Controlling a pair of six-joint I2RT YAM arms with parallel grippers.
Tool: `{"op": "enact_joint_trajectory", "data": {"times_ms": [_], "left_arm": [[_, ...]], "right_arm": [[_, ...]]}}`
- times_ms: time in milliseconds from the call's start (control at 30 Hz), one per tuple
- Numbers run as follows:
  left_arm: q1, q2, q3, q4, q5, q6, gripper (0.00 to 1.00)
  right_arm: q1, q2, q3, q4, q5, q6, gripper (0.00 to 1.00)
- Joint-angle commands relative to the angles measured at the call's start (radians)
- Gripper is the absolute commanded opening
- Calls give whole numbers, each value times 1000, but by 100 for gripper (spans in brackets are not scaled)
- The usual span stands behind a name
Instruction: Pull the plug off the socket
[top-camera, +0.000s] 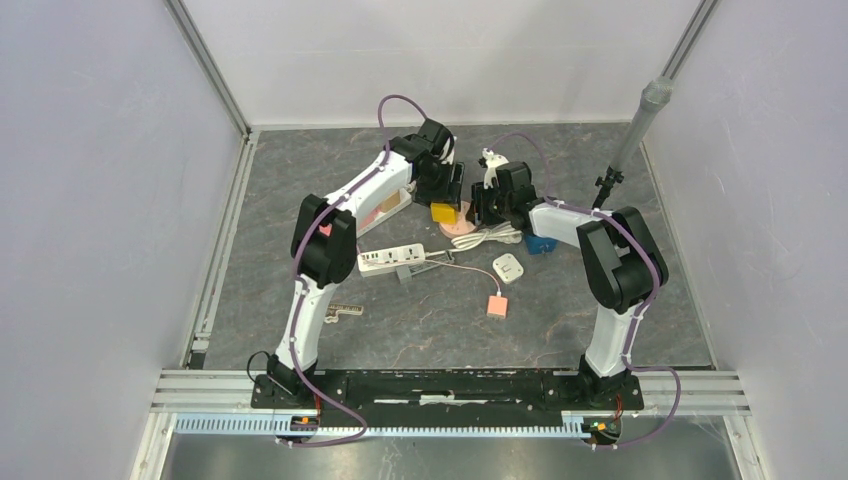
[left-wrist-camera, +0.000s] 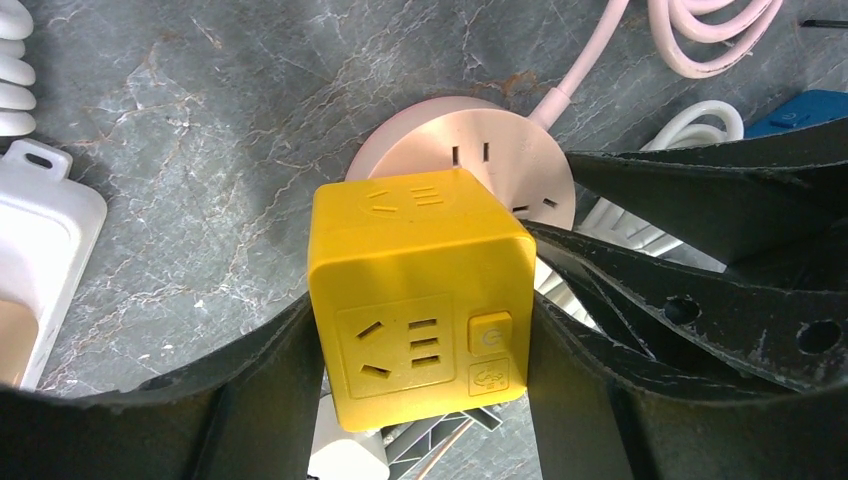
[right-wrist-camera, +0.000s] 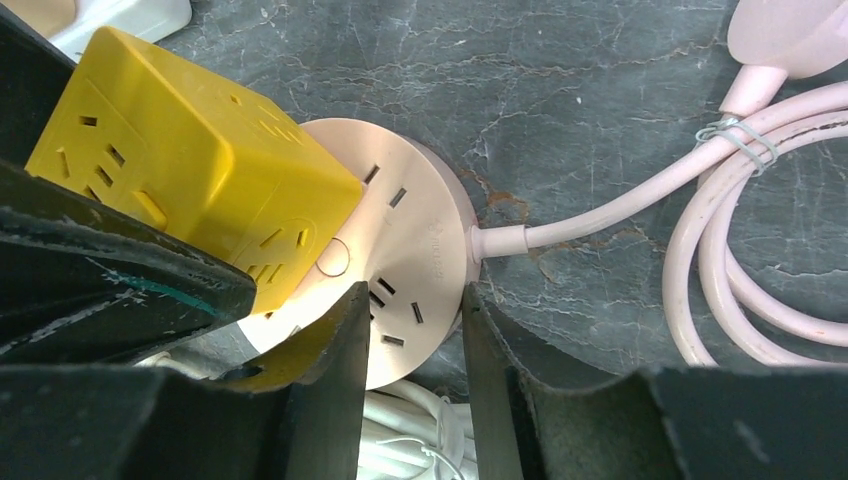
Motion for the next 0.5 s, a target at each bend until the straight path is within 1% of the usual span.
{"op": "enact_joint_trajectory", "data": {"times_ms": [0,33,100,233,467], "left_arm": [[-35,-33,93,47,109,-38,20],[-33,-31,97,38,81,-41,20],[-30,-29,102,35,71,-49,20],[-27,-23,123,35,105,-58,20],[-28,-18,138,39,148,-65,20]], "right_arm": [[21,64,-37,-171,91,-68,41],[20,65,-38,-175,99,-72,40],[23,65,-40,-184,120,-81,39],[23,67,-48,-199,164,-105,38],[32,74,-58,-185,161,-108,37]]}}
